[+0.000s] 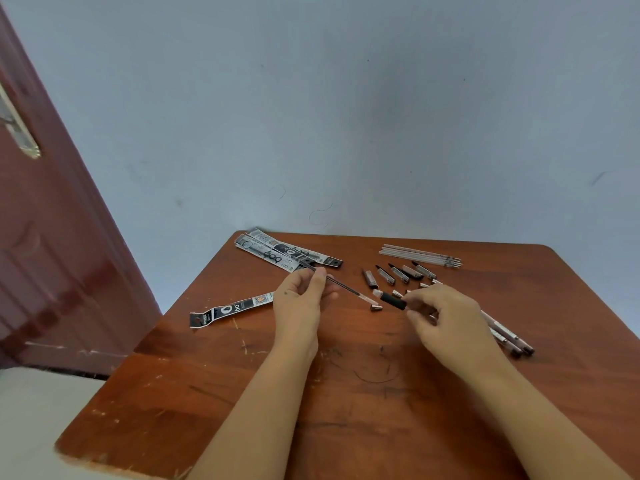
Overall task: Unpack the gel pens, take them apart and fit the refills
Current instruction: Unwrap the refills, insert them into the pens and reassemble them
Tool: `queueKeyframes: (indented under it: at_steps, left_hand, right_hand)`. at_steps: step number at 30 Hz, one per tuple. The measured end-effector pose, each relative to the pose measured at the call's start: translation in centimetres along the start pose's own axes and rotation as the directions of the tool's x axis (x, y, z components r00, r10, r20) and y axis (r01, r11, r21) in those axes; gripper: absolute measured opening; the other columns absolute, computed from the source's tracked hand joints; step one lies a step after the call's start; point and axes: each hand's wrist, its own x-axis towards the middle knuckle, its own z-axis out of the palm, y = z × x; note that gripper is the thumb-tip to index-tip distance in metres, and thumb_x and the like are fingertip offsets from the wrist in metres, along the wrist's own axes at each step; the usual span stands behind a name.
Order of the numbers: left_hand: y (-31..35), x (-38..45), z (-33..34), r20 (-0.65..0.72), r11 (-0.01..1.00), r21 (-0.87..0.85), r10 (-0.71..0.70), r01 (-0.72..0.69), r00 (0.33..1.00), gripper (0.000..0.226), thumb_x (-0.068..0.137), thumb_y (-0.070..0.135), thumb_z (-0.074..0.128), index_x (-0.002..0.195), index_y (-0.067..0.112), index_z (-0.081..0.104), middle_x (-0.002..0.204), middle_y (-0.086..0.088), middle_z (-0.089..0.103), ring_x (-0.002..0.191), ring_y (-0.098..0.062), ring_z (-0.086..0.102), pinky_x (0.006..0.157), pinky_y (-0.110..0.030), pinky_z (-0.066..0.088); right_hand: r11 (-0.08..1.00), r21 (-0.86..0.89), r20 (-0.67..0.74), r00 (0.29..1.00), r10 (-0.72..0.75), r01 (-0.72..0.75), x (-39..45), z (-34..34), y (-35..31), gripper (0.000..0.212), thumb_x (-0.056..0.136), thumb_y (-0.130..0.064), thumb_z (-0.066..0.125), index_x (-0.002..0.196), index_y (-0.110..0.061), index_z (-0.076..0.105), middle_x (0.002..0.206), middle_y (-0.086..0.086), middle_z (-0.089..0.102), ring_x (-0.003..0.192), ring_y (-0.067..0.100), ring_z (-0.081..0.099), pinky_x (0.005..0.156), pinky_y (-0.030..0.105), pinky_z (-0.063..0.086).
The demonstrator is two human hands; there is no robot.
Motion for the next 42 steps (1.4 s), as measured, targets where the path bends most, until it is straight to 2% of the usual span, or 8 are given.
queueKeyframes:
  at_steps: [5,18,21,26,31,35,39,42]
  left_hand:
    - [0.4,-0.1,0.1,-0.028,0.996,-0.083,0.017,-0.019,0.999,0.017,0.088,0.006,0.051,0.072,0.009,0.056,0.065,-0.003,0.059,0.047,-0.001,0.061,0.050,-0.010,0.051]
    - [0.6,-0.2,0.2,-0.034,0.992,-0.125,0.019,-0.023,0.999,0.019,0.089,0.005,0.050,0.071,0.007,0.055,0.059,-0.002,0.059,0.047,0.000,0.060,0.050,-0.010,0.051]
    - [0.6,-0.2,0.1,-0.016,0.995,-0.097,0.016,-0.018,1.000,0.019,0.089,0.005,0.050,0.071,0.007,0.056,0.063,-0.003,0.059,0.047,0.000,0.060,0.050,-0.010,0.051]
    - [0.4,-0.8,0.5,0.087,0.998,0.025,0.051,-0.054,0.995,0.017,0.088,0.004,0.049,0.075,0.010,0.059,0.067,-0.003,0.062,0.051,0.000,0.061,0.053,-0.010,0.051]
    - [0.3,-1.3,0.8,0.192,0.997,0.070,0.006,-0.020,0.981,0.018,0.086,0.002,0.053,0.072,0.011,0.060,0.052,0.006,0.066,0.052,-0.001,0.063,0.051,-0.012,0.052]
    - [0.2,-1.4,0.7,0.296,0.983,0.184,-0.064,0.009,0.953,0.013,0.085,0.007,0.056,0.076,0.013,0.064,0.063,0.005,0.066,0.058,0.002,0.063,0.053,-0.013,0.051]
    - [0.0,-1.8,0.6,0.440,0.954,0.300,-0.117,-0.023,0.890,0.015,0.086,0.008,0.056,0.077,0.015,0.066,0.067,0.005,0.068,0.064,-0.001,0.064,0.055,-0.014,0.049]
    - [0.1,-1.8,0.7,0.426,0.957,0.289,-0.114,-0.016,0.898,0.020,0.086,0.008,0.055,0.071,0.017,0.065,0.067,0.006,0.067,0.064,-0.001,0.064,0.055,-0.015,0.050]
  right_hand:
    - [0.999,-0.018,-0.040,0.998,0.042,-0.043,0.2,-0.4,0.4,0.023,0.082,-0.006,0.057,0.103,-0.009,0.066,0.105,0.007,0.063,0.090,0.009,0.044,0.084,0.019,0.034]
    - [1.000,-0.008,-0.043,0.999,-0.011,0.011,0.0,0.1,0.3,0.022,0.082,-0.007,0.058,0.102,-0.009,0.066,0.101,0.005,0.064,0.086,0.008,0.044,0.079,0.016,0.031]
    - [1.000,-0.003,-0.057,0.998,-0.028,0.028,0.0,0.0,0.3,0.022,0.081,-0.006,0.058,0.101,-0.009,0.067,0.099,0.005,0.064,0.084,0.008,0.045,0.071,0.009,0.031]
    - [0.997,-0.008,-0.006,0.997,-0.079,0.079,-0.2,0.2,0.0,0.024,0.083,-0.011,0.058,0.106,-0.012,0.065,0.099,0.001,0.061,0.084,0.006,0.044,0.067,0.001,0.029]
    - [0.994,0.036,-0.030,0.995,-0.100,0.101,-0.3,0.3,-0.2,0.021,0.080,-0.009,0.062,0.100,-0.011,0.068,0.093,-0.001,0.063,0.075,0.000,0.047,0.065,0.000,0.035]
    - [0.988,0.123,-0.048,0.995,-0.089,0.094,-0.4,0.3,-0.7,0.018,0.074,-0.007,0.068,0.092,-0.011,0.071,0.080,-0.010,0.059,0.069,-0.009,0.050,0.074,-0.003,0.038]
    - [0.984,0.163,-0.056,0.996,-0.068,0.076,-0.6,0.5,-0.7,0.017,0.074,-0.010,0.068,0.090,-0.015,0.072,0.075,-0.024,0.055,0.068,-0.011,0.055,0.071,-0.003,0.039]
    - [0.980,0.185,-0.039,0.997,-0.067,0.073,-0.6,0.7,-0.7,0.015,0.076,-0.013,0.066,0.090,-0.016,0.071,0.073,-0.028,0.052,0.079,-0.014,0.056,0.072,-0.002,0.040]
